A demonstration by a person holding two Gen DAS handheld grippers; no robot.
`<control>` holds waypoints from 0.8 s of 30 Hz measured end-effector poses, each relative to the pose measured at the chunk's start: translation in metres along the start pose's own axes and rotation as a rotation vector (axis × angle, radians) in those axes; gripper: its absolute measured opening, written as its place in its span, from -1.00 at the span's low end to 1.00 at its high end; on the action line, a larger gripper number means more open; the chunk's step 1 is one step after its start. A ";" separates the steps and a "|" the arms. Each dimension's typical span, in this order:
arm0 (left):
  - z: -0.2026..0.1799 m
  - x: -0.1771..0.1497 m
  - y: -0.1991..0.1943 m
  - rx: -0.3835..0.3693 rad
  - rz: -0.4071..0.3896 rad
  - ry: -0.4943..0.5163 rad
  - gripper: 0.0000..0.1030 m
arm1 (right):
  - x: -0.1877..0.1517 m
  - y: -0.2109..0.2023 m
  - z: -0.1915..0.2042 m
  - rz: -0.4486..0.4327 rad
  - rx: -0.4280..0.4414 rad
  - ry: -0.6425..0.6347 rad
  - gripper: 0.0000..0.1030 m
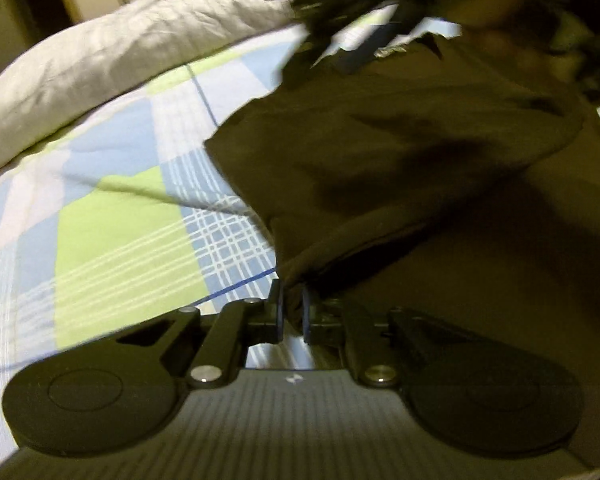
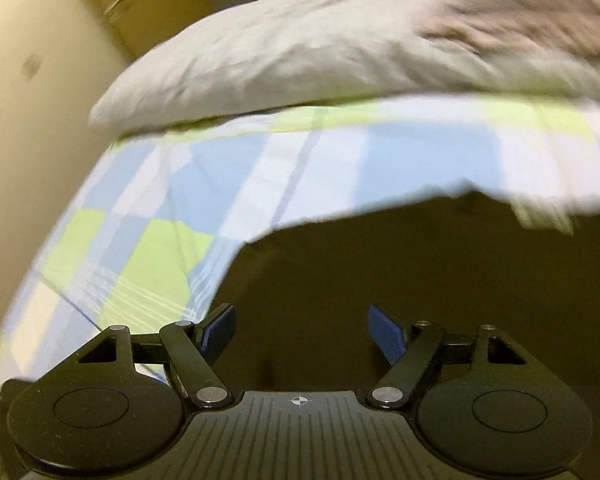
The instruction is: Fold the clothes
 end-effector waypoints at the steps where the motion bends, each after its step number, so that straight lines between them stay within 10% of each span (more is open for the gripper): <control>1: 0.000 0.000 0.000 0.003 -0.006 -0.024 -0.88 | 0.011 0.008 0.007 0.015 0.003 -0.060 0.48; 9: 0.001 -0.009 0.000 0.021 -0.057 -0.061 -0.88 | 0.064 0.090 0.057 0.268 0.040 -0.467 0.45; 14: -0.004 -0.016 -0.004 0.044 -0.089 -0.026 -0.88 | 0.072 0.131 0.054 0.461 -0.008 -0.461 -0.86; 24: 0.002 -0.021 0.000 0.006 -0.061 -0.067 -0.85 | 0.087 0.122 0.034 0.259 -0.039 -0.272 -0.99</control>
Point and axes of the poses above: each gripper's, at about its wrist camera, not at the fingertips, and y roughly the way its jaws point, z to its left, x to its top, the point moved 3 cm from there along y, roughly the way its jaws point, and after that the axes turned 8 degrees about z, right-handed, at the moved point
